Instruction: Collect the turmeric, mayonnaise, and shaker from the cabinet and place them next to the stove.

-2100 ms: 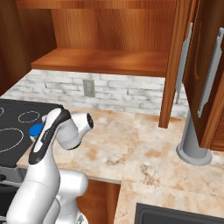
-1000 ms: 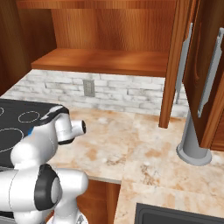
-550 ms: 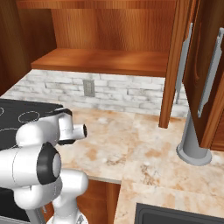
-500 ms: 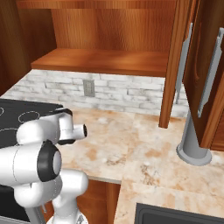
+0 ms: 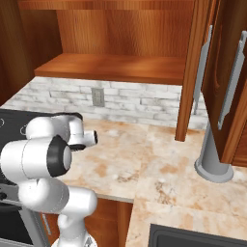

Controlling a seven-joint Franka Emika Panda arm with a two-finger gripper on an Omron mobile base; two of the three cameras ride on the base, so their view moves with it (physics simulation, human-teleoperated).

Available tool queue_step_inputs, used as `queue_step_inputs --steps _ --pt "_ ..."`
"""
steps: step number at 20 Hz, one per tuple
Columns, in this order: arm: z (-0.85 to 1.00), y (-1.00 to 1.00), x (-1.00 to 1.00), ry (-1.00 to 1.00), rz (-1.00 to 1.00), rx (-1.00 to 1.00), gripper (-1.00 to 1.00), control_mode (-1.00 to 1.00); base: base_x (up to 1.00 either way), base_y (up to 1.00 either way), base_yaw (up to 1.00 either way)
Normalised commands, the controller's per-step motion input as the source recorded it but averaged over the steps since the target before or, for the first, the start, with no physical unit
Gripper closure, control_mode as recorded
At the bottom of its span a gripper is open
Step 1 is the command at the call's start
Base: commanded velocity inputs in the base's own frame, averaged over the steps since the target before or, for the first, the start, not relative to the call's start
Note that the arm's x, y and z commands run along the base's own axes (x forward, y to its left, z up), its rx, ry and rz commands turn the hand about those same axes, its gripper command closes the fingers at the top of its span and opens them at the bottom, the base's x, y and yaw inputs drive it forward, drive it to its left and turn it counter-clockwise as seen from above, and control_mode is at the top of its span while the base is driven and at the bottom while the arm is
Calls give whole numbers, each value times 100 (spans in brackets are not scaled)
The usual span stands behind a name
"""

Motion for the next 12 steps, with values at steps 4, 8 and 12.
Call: queue_step_inputs --steps 4,8,12 --pt "-28 0 -24 -6 6 1 -100 -100 0 0 0" --pt "-5 0 -56 -16 6 1 -100 -100 0 0 0" --pt "2 -1 -22 -11 3 1 -100 -100 0 0 0"
